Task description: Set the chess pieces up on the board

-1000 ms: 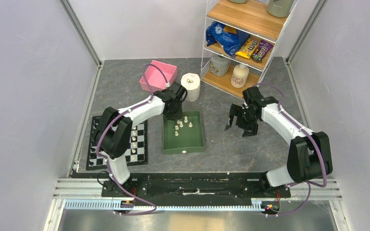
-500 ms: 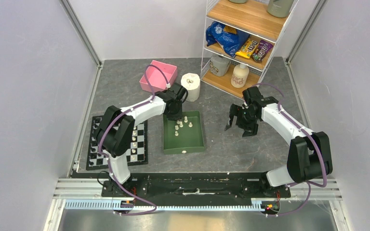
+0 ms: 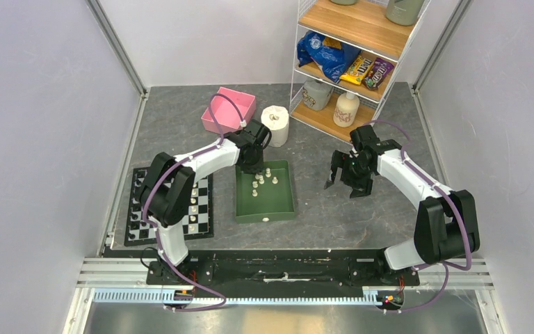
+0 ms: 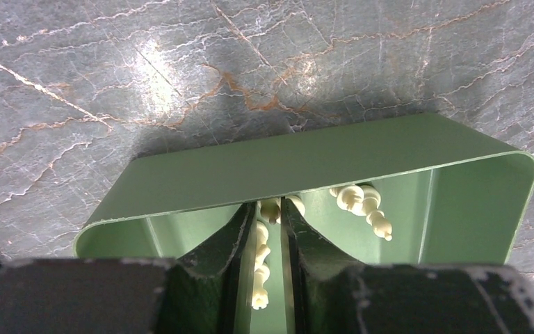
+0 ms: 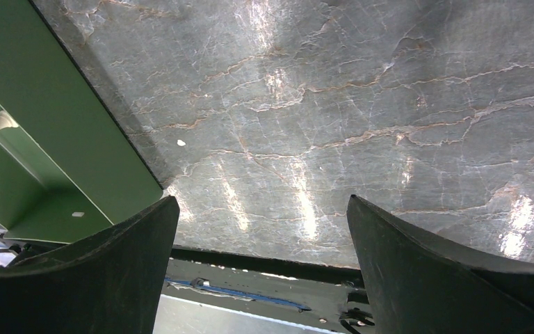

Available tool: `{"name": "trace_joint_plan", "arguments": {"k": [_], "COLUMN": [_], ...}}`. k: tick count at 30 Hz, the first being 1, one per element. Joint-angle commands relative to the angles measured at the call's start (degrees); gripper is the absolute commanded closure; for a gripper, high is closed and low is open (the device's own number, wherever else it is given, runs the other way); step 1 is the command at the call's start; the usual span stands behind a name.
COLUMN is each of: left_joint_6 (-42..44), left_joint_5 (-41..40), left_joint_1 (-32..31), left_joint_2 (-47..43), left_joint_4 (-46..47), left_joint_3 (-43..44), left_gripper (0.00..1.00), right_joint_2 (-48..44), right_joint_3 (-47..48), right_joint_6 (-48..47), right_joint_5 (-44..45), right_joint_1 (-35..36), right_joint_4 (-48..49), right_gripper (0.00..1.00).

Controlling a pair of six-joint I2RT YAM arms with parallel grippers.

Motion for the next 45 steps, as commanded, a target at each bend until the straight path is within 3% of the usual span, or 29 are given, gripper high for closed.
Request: {"name": "trace_joint_plan", "arguments": {"k": [1, 7, 15, 22, 28, 36, 45], "left_joint_6": [-0.45, -0.32, -0.1, 0.21, 0.19, 0.89, 1.53], "left_joint_5": [0.14, 0.0, 0.56, -3.26, -4.76, -4.58, -4.73], "left_joint_1": [0.14, 0.13, 0.14, 0.43, 4.88, 15.17, 19.92], "left_joint_2": [1.1, 1.28, -3.46, -12.28, -19.82, -27.79, -29.0], "left_joint_4": [2.38, 2.86, 3.07, -1.33, -3.19, -3.91, -3.21], "left_joint_3": [0.62, 0.27, -1.46, -1.84, -4.84, -15.7, -21.64], "left_gripper": [0.76, 0.81, 0.97, 0.98, 0.98, 0.98, 0.98], "right_joint_2": [0.09, 0.28, 0.53, 0.66, 0.74, 0.82, 0.65], "right_joint_3": [0.68, 0.84, 1.09, 1.26, 1.2, 0.92, 0.73], "right_joint_6": [-0.78, -0.96, -0.8, -0.69, -0.82, -0.79, -0.77], "right_joint_5": [0.79, 0.72, 0.24, 0.09, -0.05, -0.09, -0.51], "right_joint_1": [-0.2, -0.22, -0.21, -0.28, -0.21, -0.25, -0.25], "right_joint_4": [0.53, 0.54, 0.65, 0.64, 0.71, 0.79, 0.99], "right_gripper": [0.01, 0.01, 0.01, 0.01, 0.01, 0.01, 0.01]}}
